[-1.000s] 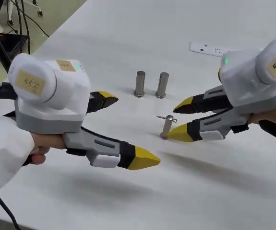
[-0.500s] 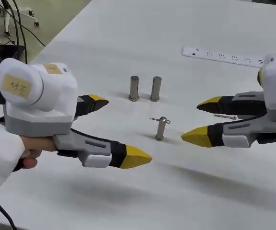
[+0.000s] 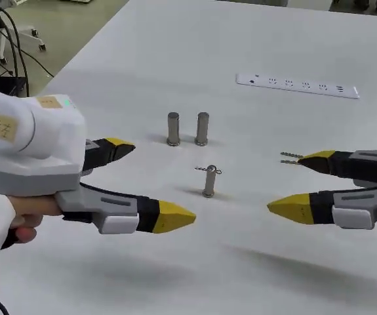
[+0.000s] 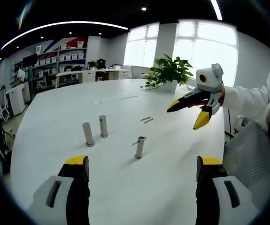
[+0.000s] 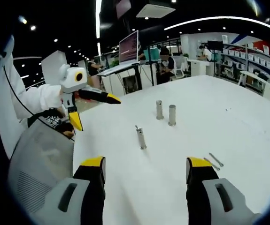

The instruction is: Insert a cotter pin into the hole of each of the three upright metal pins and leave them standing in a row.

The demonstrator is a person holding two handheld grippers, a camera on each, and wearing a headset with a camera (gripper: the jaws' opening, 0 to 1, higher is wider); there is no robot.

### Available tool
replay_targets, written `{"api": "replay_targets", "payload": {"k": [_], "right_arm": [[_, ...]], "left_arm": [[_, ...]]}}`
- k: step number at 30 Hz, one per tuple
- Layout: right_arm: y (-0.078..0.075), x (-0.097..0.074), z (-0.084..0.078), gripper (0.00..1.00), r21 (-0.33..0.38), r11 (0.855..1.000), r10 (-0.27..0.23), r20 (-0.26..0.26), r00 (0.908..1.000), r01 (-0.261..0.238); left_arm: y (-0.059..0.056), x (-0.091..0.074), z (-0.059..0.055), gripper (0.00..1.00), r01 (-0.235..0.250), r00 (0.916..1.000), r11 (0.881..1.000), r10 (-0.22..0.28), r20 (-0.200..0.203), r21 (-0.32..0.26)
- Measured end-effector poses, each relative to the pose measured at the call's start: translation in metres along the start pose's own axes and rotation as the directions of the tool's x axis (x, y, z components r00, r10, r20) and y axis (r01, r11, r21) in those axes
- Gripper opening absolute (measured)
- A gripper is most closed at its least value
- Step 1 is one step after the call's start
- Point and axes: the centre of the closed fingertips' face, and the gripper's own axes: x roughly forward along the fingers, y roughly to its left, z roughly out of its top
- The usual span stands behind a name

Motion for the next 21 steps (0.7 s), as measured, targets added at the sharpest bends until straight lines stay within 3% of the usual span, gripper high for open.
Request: {"api": "replay_targets", "payload": {"k": [5,9,16,21], "right_arm": [[-0.004,-0.013,-0.003,0.71,0.05,0.998,-0.039,0.028,0.9989,0.037],[-0.003,-0.022,0.002,0.8,0.089,0.995,-0.052,0.08,0.9954,0.045],[-0.006,-0.034,-0.004,0.89,0.113,0.991,-0.087,0.075,0.9934,0.078],[-0.005,-0.039,-0.006,0.94,0.125,0.987,-0.106,0.075,0.9916,0.096]], "left_arm": [[0.001,-0.002,0.002,0.94,-0.011,0.9999,1.0,0.012,0.012,-0.012],[0.002,-0.005,0.002,0.94,-0.017,0.9997,1.0,0.018,0.017,-0.02],[0.003,-0.008,0.007,0.94,-0.018,0.9993,1.0,0.019,0.031,-0.024],[0.002,-0.009,0.007,0.94,-0.005,0.9999,1.0,0.005,0.01,-0.005]]}}
